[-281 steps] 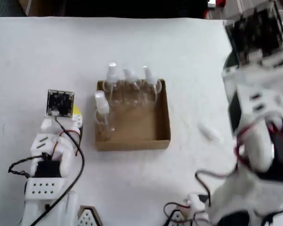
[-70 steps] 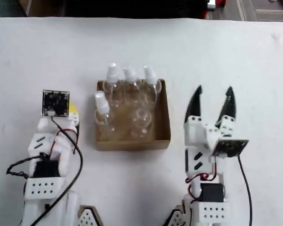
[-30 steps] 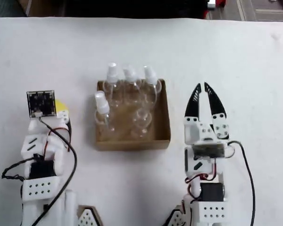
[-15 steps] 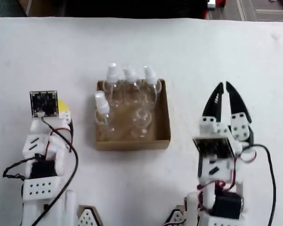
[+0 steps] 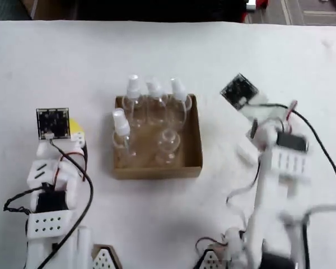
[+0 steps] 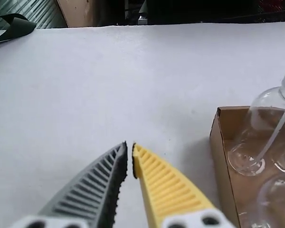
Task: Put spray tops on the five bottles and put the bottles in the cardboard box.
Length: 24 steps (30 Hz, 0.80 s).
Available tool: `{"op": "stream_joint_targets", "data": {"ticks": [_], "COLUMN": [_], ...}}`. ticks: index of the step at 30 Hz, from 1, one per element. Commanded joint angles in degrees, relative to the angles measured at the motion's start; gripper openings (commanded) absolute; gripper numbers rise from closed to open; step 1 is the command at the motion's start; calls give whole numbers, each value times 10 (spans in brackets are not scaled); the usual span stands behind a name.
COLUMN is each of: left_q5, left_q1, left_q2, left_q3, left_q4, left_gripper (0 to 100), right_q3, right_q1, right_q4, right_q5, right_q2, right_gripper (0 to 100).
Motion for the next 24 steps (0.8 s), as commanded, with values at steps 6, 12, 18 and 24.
{"op": "stream_joint_targets", "data": {"ticks": [6,12,18,24], "left_q5": [5,5,5,5], "left_q1": [7,7,7,15], "left_q2": [-13,-13,-13,-13], "left_q3": [-9,-9,-9,-9], "left_q4": [-1,-1,-1,-1], "left_gripper": [24,24,24,24], "right_q3": [-254,-272,-272,-276], "right_q1": [2,-29,-39,-25], "right_q4": [245,269,238,194], "right_q5": [13,11,8,8], "right_q2": [289,344,395,446], "right_gripper": [217,190,191,191]}}
